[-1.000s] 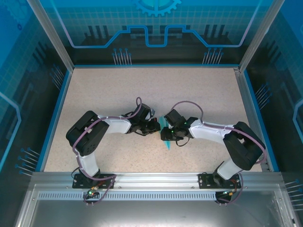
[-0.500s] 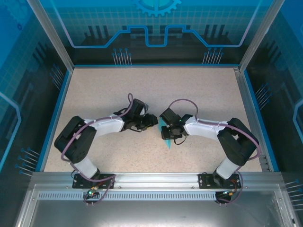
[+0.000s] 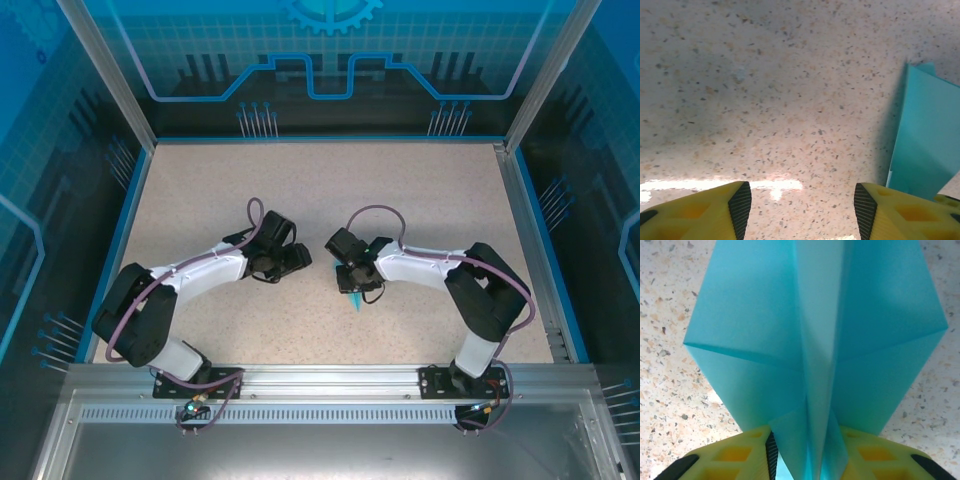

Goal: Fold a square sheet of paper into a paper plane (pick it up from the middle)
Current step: Move the paper plane to the center of the table.

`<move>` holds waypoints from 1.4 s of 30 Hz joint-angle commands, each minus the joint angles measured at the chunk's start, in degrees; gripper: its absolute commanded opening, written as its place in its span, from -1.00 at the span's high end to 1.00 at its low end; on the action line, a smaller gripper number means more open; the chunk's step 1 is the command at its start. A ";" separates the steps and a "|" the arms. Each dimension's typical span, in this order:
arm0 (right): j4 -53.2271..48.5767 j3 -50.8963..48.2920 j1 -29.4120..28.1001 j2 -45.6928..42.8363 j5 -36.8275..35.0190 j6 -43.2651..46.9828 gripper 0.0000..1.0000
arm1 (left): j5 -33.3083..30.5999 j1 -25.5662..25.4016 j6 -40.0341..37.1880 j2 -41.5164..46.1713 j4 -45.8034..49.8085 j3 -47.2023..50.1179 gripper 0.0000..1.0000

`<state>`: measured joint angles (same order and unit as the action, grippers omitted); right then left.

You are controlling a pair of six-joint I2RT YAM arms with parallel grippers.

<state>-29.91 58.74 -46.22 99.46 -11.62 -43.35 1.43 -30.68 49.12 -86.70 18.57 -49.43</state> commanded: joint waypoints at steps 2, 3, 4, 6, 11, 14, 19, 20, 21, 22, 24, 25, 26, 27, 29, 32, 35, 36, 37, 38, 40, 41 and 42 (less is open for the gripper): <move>-2.14 1.77 -1.07 0.21 -1.61 -0.59 0.23 | -1.78 0.46 -1.27 1.01 2.68 0.03 -0.19; -2.20 1.92 -1.05 0.08 -1.74 -0.68 0.21 | -1.73 0.51 -1.31 1.02 2.67 0.03 -0.19; -2.08 1.90 -1.02 -0.12 -1.83 -0.76 0.20 | -1.70 0.45 -1.35 0.80 2.67 0.01 -0.19; -1.91 1.90 -1.07 -0.59 -2.35 -1.18 0.21 | -1.65 0.52 -1.45 0.54 2.78 -0.07 -0.20; -2.09 2.33 -1.05 -1.54 -4.43 -2.30 0.38 | -1.38 0.47 -1.46 -0.17 2.60 -0.23 -0.19; -2.49 2.67 -0.98 -1.42 -5.33 -2.73 0.44 | -1.15 0.44 -1.50 -0.39 2.50 -0.22 -0.19; -2.61 2.65 -0.88 -1.52 -6.31 -3.62 0.50 | -0.77 0.47 -1.66 -0.82 2.40 -0.29 -0.19; -2.62 2.69 -0.88 -1.57 -6.52 -3.67 0.51 | -0.54 0.49 -1.66 -0.90 2.27 -0.25 -0.19; -2.55 2.70 -0.88 -1.65 -6.72 -3.75 0.56 | -0.40 0.45 -1.66 -1.01 2.20 -0.23 -0.19; -2.38 2.70 -0.80 -1.78 -6.75 -3.84 0.60 | -0.29 0.49 -1.66 -1.15 2.09 -0.23 -0.19; -2.26 2.88 -0.76 -1.81 -6.84 -3.91 0.62 | -0.09 0.48 -1.60 -1.36 1.85 -0.25 -0.19; -2.26 2.95 -0.65 -1.82 -7.10 -4.01 0.63 | 0.02 0.50 -1.66 -1.48 1.87 -0.28 -0.19; -2.26 3.03 -0.63 -1.88 -7.19 -4.02 0.63 | 0.10 0.52 -1.60 -1.53 1.78 -0.26 -0.19; -2.27 3.19 -0.46 -1.85 -7.34 -4.04 0.62 | 0.06 0.46 -1.66 -1.59 1.74 -0.23 -0.19; -2.30 3.41 -0.50 -1.94 -7.47 -3.93 0.60 | 0.24 0.45 -1.69 -1.72 1.65 -0.20 -0.19; -2.24 3.56 -0.40 -2.49 -8.09 -4.09 0.55 | 0.50 0.44 -1.75 -1.99 1.44 -0.22 -0.19; -1.84 3.64 -0.31 -3.38 -8.59 -4.11 0.52 | 0.68 0.53 -1.73 -2.35 1.29 -0.14 -0.19; -1.81 3.68 -0.17 -3.50 -8.64 -4.04 0.53 | 0.81 0.50 -1.71 -2.40 1.15 -0.23 -0.19; -1.77 3.75 -0.05 -3.44 -8.53 -3.92 0.54 | 0.94 0.52 -1.67 -2.52 1.15 -0.31 -0.19; -1.81 3.86 -0.02 -3.27 -8.44 -3.93 0.55 | 0.99 0.44 -1.77 -2.65 1.19 -0.40 -0.19; -1.86 4.07 0.21 -2.42 -8.07 -3.84 0.59 | 0.94 0.44 -1.79 -2.69 1.12 -0.35 -0.19; -1.85 4.10 0.26 -1.98 -7.91 -3.95 0.60 | 0.94 0.52 -1.92 -2.80 1.14 -0.36 -0.19; -1.90 4.10 0.35 -1.54 -7.77 -4.08 0.60 | 0.94 0.45 -1.89 -2.82 1.15 -0.32 -0.19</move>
<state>-31.05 61.49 -46.09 97.30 -18.70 -46.54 1.30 -30.65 48.95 -88.68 19.25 -49.43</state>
